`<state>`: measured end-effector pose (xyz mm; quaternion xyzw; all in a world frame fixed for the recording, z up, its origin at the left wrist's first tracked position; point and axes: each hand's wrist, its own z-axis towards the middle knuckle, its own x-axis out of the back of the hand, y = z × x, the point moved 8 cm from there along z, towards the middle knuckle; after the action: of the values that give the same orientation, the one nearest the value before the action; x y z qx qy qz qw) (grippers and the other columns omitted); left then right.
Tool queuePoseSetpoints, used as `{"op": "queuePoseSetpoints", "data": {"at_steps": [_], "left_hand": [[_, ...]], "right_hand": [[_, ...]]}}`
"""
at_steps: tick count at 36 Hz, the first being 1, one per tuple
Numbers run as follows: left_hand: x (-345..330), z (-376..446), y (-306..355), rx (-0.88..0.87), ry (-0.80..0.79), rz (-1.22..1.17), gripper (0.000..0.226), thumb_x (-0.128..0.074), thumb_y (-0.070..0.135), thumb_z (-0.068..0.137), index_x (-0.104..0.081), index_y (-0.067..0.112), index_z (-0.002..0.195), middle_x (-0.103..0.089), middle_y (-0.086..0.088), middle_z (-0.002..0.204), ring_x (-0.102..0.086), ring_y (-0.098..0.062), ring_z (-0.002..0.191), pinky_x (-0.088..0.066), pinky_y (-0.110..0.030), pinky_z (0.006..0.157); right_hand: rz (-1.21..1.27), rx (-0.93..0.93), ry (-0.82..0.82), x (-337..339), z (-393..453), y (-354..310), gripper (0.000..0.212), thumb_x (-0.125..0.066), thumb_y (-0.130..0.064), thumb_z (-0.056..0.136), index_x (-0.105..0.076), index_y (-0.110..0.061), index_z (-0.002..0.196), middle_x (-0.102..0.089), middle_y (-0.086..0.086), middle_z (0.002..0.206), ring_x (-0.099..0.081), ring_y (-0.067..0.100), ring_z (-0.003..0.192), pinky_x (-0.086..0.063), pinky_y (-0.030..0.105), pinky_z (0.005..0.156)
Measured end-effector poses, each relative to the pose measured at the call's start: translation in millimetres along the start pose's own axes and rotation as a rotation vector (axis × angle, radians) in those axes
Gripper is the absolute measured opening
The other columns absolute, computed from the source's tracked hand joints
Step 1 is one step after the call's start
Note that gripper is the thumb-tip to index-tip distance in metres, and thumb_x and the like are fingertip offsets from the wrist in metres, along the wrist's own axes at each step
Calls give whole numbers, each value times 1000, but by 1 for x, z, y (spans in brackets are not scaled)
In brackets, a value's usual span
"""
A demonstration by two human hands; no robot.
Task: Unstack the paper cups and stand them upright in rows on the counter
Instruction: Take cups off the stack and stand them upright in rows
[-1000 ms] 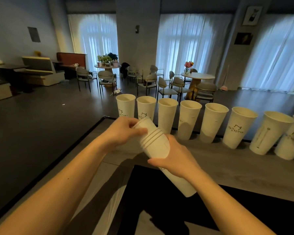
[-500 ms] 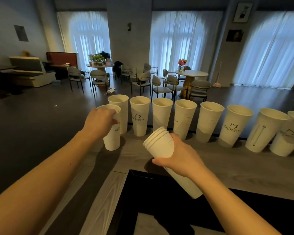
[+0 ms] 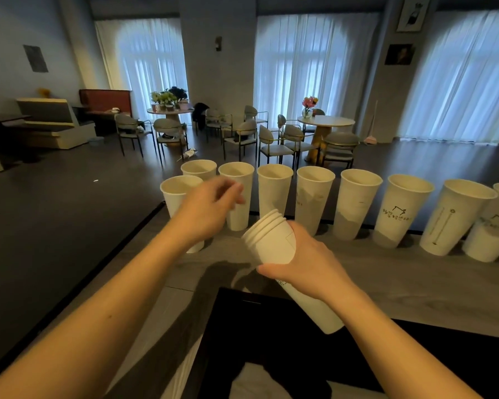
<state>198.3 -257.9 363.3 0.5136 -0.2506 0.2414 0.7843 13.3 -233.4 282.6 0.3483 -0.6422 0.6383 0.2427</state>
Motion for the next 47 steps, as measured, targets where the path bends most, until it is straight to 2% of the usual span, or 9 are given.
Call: {"op": "queuePoseSetpoints", "data": {"at_steps": [3,5,10,15,22,27,33,39,47], "left_hand": [[-40,-14,4,85,-419,-111,52,-37,50,99,-64,8,113,-68,-16,107,-63,-31,103,-46,-50,99],[-49,-21,5,38,-472,-67,49,-42,44,99,-64,2,111,-63,-25,110,-59,-38,105,-43,-54,99],[-49,-24,9,30,-388,-164,22,-56,28,97,-77,21,100,-75,0,95,-66,-20,99,-48,-43,95],[-50,-25,16,30,-370,-136,20,-59,31,95,-78,24,99,-76,3,94,-67,-19,98,-50,-45,96],[-45,-22,36,21,-346,-107,16,-62,30,94,-73,33,83,-67,23,65,-57,9,64,-40,-18,65],[-27,-15,33,55,-177,-127,11,-78,29,79,-74,20,83,-73,2,79,-66,-10,75,-52,-31,69],[19,2,18,4,233,-37,23,-65,30,90,-64,20,111,-62,9,94,-58,-6,83,-44,-18,64],[-16,22,0,-165,108,537,18,-69,30,86,-58,18,79,-65,0,82,-64,-20,78,-55,-40,69],[-29,36,-14,-236,99,749,19,-70,32,84,-63,20,97,-68,-6,94,-64,-24,84,-56,-41,68]], "right_hand": [[5,10,27,1,-3,-4,97,-81,-58,70,-28,-36,148,-52,-8,134,-52,19,116,-49,44,93],[5,10,23,2,-7,-4,97,-81,-57,70,-27,-36,148,-51,-10,125,-51,16,111,-50,44,94],[16,32,20,2,-13,-1,97,-82,-58,67,-27,-39,146,-48,-15,119,-52,16,114,-51,46,95],[63,62,36,3,-18,-1,95,-82,-57,68,-28,-41,145,-49,-16,121,-52,16,117,-51,46,96],[101,102,78,10,-19,-3,101,-83,-55,71,-23,-38,150,-50,-11,141,-50,20,127,-47,41,99],[201,90,26,9,-19,9,98,-86,-55,67,-29,-43,147,-49,-19,130,-50,12,121,-50,41,97],[51,-71,9,19,-17,37,102,-82,-60,68,-27,-34,149,-48,-5,142,-50,23,126,-47,49,100],[-1,-124,37,25,-16,49,101,-81,-63,67,-28,-33,148,-50,-4,142,-50,22,126,-49,49,101],[22,-98,80,31,-17,47,102,-81,-63,66,-26,-36,148,-49,-7,142,-49,20,125,-49,47,100]]}}
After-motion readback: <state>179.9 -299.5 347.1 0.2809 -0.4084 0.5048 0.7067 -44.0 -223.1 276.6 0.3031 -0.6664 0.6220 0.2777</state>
